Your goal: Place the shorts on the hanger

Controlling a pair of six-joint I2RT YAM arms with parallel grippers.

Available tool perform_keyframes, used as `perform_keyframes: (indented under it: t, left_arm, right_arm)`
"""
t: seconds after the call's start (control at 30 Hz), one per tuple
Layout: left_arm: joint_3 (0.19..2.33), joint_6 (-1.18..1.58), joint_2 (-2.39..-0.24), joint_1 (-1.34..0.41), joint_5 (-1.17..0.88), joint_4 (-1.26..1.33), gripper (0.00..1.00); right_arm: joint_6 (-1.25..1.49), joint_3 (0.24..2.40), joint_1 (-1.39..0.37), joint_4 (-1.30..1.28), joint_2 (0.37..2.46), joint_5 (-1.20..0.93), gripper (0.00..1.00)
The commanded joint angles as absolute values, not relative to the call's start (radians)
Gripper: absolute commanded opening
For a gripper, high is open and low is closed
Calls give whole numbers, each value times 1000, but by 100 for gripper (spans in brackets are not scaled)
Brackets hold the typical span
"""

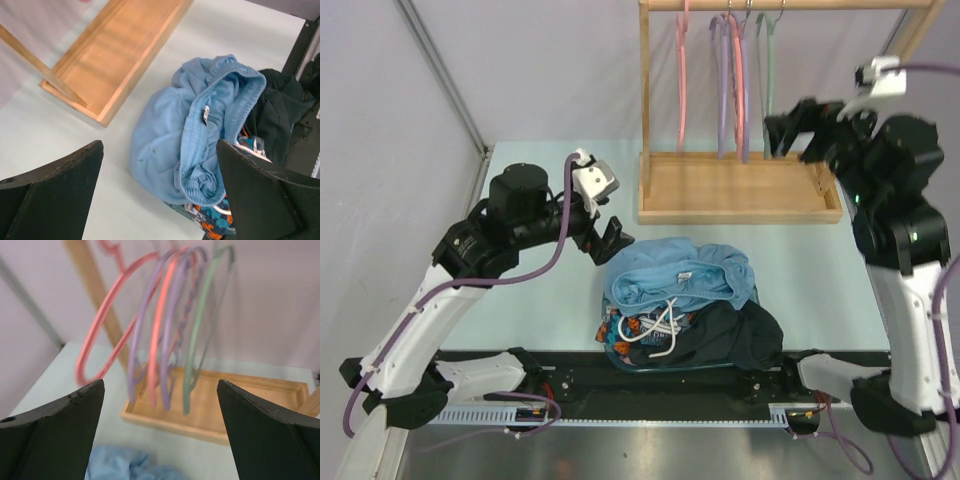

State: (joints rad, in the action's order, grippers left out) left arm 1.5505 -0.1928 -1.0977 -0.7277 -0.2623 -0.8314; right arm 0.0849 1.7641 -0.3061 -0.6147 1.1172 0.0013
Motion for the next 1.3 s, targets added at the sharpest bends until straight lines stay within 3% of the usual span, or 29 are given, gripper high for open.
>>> perform_keyframes:
  t: [0.0,0.27,0.43,0.67,1.13,1.17,1.27]
  left_arm:
    - [1615,-177,-1135,-721,-241,-758,100]
    - [1615,-84,-1149,-716,-310,-706,100]
    - [1615,-81,-1144,-712,-301,-699,100]
    - [1620,-84,-1134,-710,-307,-701,100]
    - [1595,-69,-1152,-704,-295,-696,100]
    - [1597,-55,-1155,-698,-296,-698,100]
    - [1632,-20,-1189,-669,-357,-712,100]
  right_arm:
    - [231,1980,-137,-626,1314,-81,100]
    - [163,2097,-115,-578,1486,-137,92]
    - [97,2128,-175,-560,1535,-52,92]
    - [48,2117,-206,-525,1592,112,75]
    - [21,2102,-181,-529,1649,140,63]
    - [20,2100,-181,-528,1649,137,61]
    - [14,2097,-179,-531,1646,124,40]
